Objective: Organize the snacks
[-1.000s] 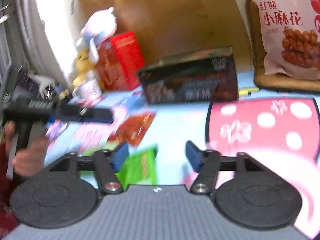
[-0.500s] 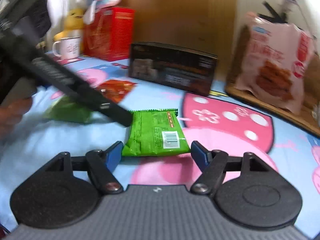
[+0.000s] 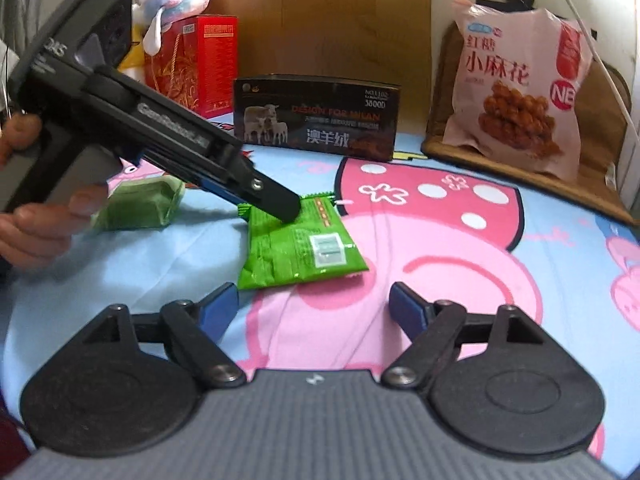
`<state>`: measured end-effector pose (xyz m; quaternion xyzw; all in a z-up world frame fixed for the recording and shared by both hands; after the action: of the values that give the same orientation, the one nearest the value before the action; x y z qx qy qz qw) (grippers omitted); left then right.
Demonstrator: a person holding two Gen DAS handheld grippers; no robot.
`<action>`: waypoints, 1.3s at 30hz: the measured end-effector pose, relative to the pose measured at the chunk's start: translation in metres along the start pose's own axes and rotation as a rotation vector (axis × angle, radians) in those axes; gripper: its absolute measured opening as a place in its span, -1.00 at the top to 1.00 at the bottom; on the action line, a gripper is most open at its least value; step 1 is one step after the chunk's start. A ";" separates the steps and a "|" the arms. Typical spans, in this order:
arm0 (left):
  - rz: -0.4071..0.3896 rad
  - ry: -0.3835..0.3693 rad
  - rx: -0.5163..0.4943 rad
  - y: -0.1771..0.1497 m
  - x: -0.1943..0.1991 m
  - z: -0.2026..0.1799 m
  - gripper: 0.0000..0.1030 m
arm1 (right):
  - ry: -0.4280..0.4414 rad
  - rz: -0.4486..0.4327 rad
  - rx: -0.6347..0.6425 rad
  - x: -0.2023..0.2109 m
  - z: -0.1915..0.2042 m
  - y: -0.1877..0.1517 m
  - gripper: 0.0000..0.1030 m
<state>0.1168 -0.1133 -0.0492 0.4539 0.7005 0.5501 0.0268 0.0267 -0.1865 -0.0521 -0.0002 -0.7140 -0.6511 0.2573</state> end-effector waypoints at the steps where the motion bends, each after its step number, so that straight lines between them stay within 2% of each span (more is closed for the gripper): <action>1: 0.004 -0.018 0.007 -0.001 0.000 -0.002 0.17 | 0.003 -0.005 -0.006 0.001 0.002 0.000 -0.35; 2: 0.010 -0.031 0.017 -0.003 0.000 -0.004 0.17 | 0.015 -0.008 -0.007 0.001 0.004 0.001 -0.26; 3: 0.012 -0.039 0.021 -0.004 0.000 -0.005 0.18 | 0.023 -0.014 -0.004 0.000 0.006 0.003 0.00; 4: 0.009 -0.035 0.018 -0.005 0.001 -0.007 0.18 | 0.022 -0.019 0.001 -0.002 0.009 0.004 0.11; 9: -0.040 0.013 -0.004 0.011 0.009 0.001 0.21 | 0.021 -0.040 -0.010 -0.021 0.008 0.015 0.23; 15: -0.197 0.069 -0.010 0.071 0.031 0.024 0.21 | 0.055 -0.174 0.064 -0.043 0.015 0.065 0.25; 20: -0.316 0.185 -0.032 0.127 0.038 0.061 0.19 | 0.100 -0.264 0.070 -0.093 0.013 0.117 0.28; 25: -0.346 0.339 -0.040 0.163 0.025 0.109 0.15 | 0.121 -0.271 0.060 -0.159 0.016 0.151 0.28; 28: -0.321 0.397 -0.034 0.160 0.014 0.128 0.13 | 0.108 -0.248 0.094 -0.189 0.023 0.151 0.27; 30: -0.318 0.380 -0.022 0.153 0.015 0.130 0.04 | 0.104 -0.248 0.081 -0.193 0.023 0.149 0.20; 31: -0.328 0.376 -0.024 0.151 0.017 0.130 0.01 | 0.107 -0.260 0.065 -0.190 0.022 0.148 0.05; 33: -0.341 0.381 -0.028 0.146 0.024 0.128 0.01 | 0.111 -0.284 0.032 -0.179 0.018 0.146 -0.04; 39: -0.355 0.342 0.031 0.127 0.050 0.124 0.01 | 0.127 -0.282 -0.031 -0.140 0.014 0.128 -0.04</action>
<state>0.2309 0.0107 0.0258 0.2243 0.7720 0.5947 -0.0031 0.1857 -0.1070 0.0149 0.1373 -0.6792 -0.6904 0.2078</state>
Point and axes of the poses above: each gripper's, at about its wrist camera, not at the fingertips, and x roughly against the way its jaws point, z to its left, y to its top, the point moved 10 cm from there along -x, roughly the way its jaws point, and after that the axes turned 14 degrees about -z, right-handed, at the moved point
